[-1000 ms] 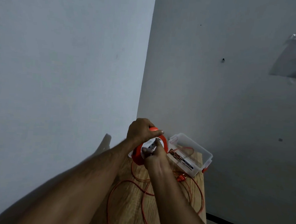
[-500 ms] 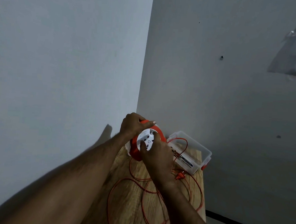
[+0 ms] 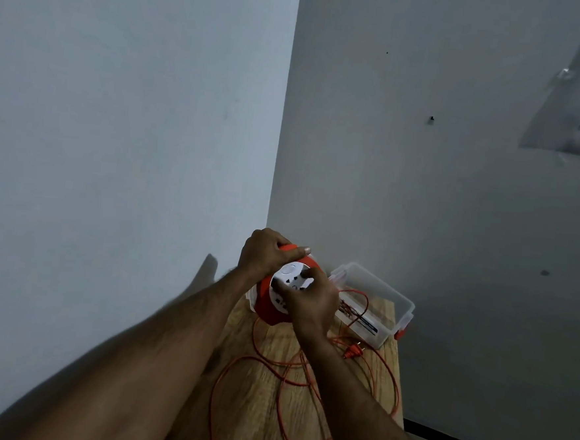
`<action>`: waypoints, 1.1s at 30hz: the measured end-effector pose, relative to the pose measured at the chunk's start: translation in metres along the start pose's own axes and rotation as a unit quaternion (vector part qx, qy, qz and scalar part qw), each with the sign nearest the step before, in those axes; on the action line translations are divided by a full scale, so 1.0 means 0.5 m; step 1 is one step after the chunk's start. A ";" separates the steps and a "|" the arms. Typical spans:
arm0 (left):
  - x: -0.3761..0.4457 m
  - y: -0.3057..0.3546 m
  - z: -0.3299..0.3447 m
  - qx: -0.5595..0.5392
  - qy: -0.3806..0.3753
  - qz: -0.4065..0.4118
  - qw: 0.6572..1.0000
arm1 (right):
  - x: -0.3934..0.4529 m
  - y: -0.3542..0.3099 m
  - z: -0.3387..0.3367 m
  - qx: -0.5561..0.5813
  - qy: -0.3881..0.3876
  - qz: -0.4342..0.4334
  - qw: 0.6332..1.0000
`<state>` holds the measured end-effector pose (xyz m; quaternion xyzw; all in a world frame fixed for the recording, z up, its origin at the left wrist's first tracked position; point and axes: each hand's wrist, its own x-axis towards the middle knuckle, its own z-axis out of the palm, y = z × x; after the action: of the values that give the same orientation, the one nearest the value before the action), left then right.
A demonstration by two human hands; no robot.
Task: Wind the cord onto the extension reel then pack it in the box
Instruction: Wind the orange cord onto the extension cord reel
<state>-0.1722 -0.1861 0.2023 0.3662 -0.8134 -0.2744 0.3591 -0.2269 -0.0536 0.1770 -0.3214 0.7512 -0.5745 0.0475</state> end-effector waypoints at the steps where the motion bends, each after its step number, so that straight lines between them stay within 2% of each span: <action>1: -0.001 0.003 0.001 0.003 0.002 0.002 1.000 | 0.000 -0.001 0.005 0.033 0.013 0.060 0.998; 3: -0.003 0.012 0.006 0.014 0.008 0.008 1.000 | 0.003 -0.010 0.021 0.121 0.021 0.226 0.966; 4: -0.005 0.016 0.009 0.022 0.009 0.011 1.000 | 0.009 -0.018 0.028 0.193 0.023 0.327 0.925; 6: -0.010 0.020 0.016 0.038 0.012 0.018 0.999 | 0.020 -0.040 0.032 0.359 0.029 0.494 0.791; 7: -0.013 0.019 0.018 0.039 0.014 0.020 0.999 | 0.023 -0.045 0.031 0.424 0.033 0.535 0.730; 8: -0.015 0.016 0.019 0.035 0.015 0.019 0.999 | 0.026 -0.047 0.030 0.455 0.037 0.551 0.699; 10: -0.017 0.012 0.016 0.031 0.009 0.014 0.999 | 0.028 -0.054 0.026 0.483 0.032 0.549 0.681; 12: -0.016 0.003 0.010 0.035 -0.001 0.005 0.999 | 0.026 -0.058 0.017 0.496 0.008 0.537 0.682; 14: -0.015 -0.008 0.004 0.030 0.002 -0.011 0.999 | 0.018 -0.054 0.008 0.462 -0.006 0.529 0.712; 15: -0.014 -0.013 0.000 0.026 0.008 -0.019 0.999 | 0.013 -0.045 0.003 0.430 0.001 0.504 0.749; 16: -0.012 -0.017 -0.004 0.023 0.012 -0.027 0.999 | 0.004 -0.037 -0.003 0.367 0.009 0.445 0.817; 17: -0.009 -0.020 -0.009 0.022 0.012 -0.031 0.999 | -0.008 -0.027 -0.010 0.267 0.012 0.341 0.901; 18: -0.007 -0.023 -0.013 0.022 0.011 -0.034 0.999 | -0.020 -0.015 -0.018 0.131 0.014 0.199 0.971; 19: -0.004 -0.023 -0.016 0.020 0.009 -0.035 0.999 | -0.027 -0.007 -0.025 -0.015 0.017 0.050 0.998; 20: -0.003 -0.022 -0.017 0.017 0.006 -0.035 0.999 | -0.032 -0.002 -0.031 -0.129 0.018 -0.067 0.989; 21: -0.001 -0.020 -0.017 0.014 0.003 -0.036 0.999 | -0.030 0.000 -0.032 -0.206 0.011 -0.143 0.968; 23: 0.000 -0.014 -0.011 0.012 0.002 -0.033 0.999 | -0.028 -0.004 -0.025 -0.286 -0.021 -0.204 0.936; 27: -0.002 0.002 0.007 0.000 -0.011 -0.024 1.000 | -0.013 0.005 -0.015 -0.277 -0.064 -0.203 0.937; 31: -0.003 0.003 0.010 -0.005 -0.009 -0.013 1.000 | -0.003 0.001 -0.008 -0.255 -0.038 -0.181 0.949; 33: -0.003 0.000 0.010 -0.007 -0.008 -0.012 1.000 | -0.001 0.003 0.000 -0.226 -0.055 -0.151 0.961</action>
<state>-0.1754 -0.1839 0.1986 0.3711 -0.8101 -0.2872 0.3515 -0.2273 -0.0533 0.1755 -0.4647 0.8004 -0.3717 -0.0722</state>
